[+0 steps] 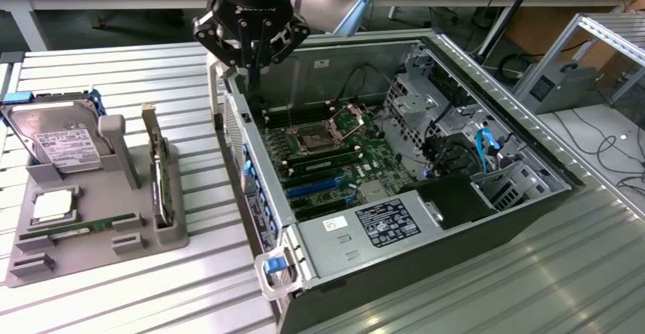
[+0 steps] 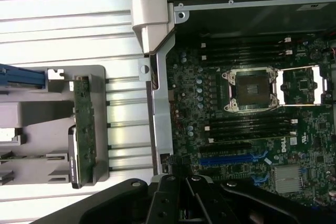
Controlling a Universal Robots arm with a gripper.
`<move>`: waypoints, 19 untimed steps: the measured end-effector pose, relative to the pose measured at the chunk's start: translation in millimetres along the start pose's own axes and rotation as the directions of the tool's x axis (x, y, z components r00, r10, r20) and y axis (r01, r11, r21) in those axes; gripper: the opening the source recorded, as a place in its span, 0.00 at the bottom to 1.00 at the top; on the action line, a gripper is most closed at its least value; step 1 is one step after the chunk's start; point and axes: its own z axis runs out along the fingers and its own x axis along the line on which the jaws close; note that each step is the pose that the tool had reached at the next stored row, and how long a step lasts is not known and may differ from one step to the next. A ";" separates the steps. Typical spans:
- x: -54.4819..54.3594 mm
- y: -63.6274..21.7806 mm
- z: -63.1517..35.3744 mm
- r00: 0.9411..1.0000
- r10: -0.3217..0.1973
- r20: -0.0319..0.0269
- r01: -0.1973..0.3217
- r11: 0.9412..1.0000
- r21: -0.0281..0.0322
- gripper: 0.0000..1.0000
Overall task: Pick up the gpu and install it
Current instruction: 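Reach for the gpu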
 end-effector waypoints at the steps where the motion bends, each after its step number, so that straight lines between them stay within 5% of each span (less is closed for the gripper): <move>1: 0.4 0.0 0.0 1.000 0.000 0.000 0.000 1.000 0.000 0.11; 19: 12.0 -0.9 -0.3 1.000 0.000 0.000 0.000 1.000 0.000 0.11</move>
